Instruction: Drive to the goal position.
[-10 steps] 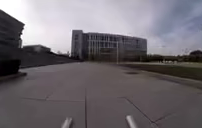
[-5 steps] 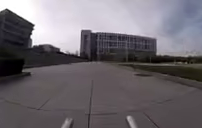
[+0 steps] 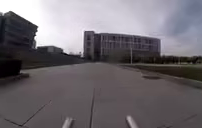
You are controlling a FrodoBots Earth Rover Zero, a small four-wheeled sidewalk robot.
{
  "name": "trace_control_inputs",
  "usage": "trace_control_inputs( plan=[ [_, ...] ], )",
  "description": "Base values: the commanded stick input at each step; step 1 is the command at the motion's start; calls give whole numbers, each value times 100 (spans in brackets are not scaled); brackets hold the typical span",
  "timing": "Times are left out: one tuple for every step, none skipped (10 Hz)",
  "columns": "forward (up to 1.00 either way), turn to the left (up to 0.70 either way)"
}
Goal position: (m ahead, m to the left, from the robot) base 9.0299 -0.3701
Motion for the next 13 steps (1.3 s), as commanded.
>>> trace_control_inputs(
  plan=[
    [100,0],
    [100,0],
    [100,0],
    [100,0],
    [100,0],
    [100,16],
    [100,27],
    [100,22],
    [100,10],
    [100,0],
    [100,0],
    [100,0],
    [100,0]
  ],
)
